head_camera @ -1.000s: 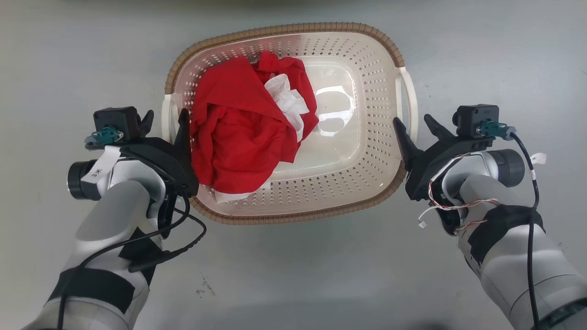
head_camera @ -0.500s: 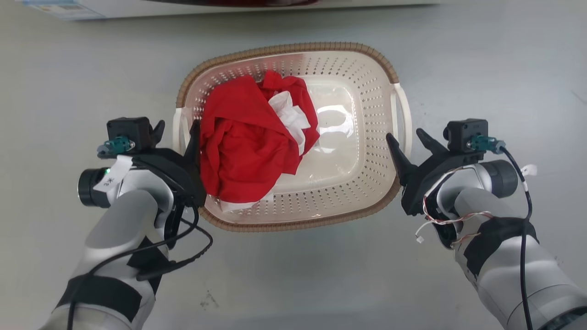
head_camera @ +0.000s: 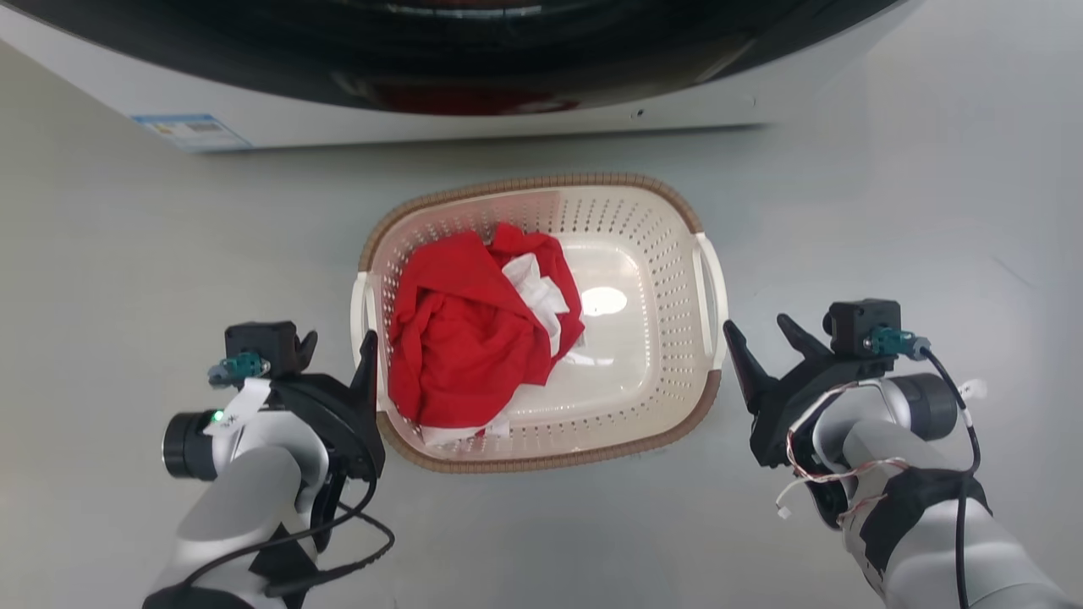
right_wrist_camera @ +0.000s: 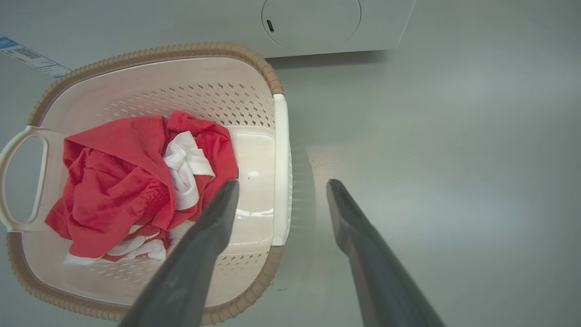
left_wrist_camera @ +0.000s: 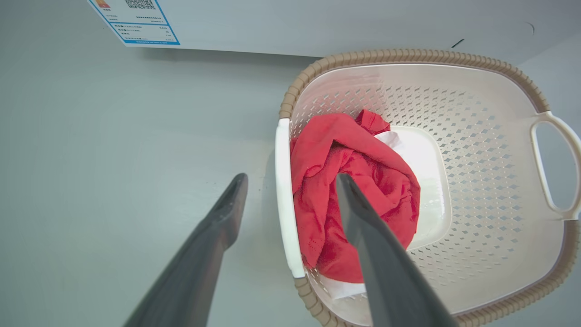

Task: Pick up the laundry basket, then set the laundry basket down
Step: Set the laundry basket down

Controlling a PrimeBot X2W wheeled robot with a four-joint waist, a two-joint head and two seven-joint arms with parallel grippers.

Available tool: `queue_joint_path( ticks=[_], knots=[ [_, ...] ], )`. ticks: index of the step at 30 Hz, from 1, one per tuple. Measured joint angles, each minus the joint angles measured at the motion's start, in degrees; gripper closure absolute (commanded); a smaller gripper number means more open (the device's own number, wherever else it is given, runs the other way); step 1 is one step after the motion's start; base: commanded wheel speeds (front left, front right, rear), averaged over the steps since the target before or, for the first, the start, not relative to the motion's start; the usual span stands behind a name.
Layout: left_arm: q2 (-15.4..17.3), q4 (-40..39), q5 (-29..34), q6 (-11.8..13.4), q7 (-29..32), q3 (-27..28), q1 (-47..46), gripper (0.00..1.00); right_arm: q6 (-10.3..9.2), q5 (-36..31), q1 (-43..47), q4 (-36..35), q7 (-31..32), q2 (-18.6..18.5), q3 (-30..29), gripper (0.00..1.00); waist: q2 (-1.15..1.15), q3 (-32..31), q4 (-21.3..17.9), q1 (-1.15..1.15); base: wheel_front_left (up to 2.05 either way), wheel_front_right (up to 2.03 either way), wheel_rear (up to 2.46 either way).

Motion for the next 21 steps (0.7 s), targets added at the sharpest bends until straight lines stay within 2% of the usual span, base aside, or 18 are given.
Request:
queue_joint_path(
  ticks=[15,21],
  knots=[
    [-0.02,0.15,0.18,0.11,-0.37,-0.20,7.51,0.00,0.04,1.09,8.27,0.11,-1.92,0.11,-1.24,0.00,-0.02,-12.60,-0.28,-0.01,0.00,0.00,0.00],
    [-0.02,-1.21,0.22,1.52,-0.37,0.16,10.92,0.00,-0.02,1.37,11.94,-0.46,-1.94,0.11,-2.10,0.00,-0.02,-17.74,-0.22,-0.01,0.00,0.00,0.00]
  ],
)
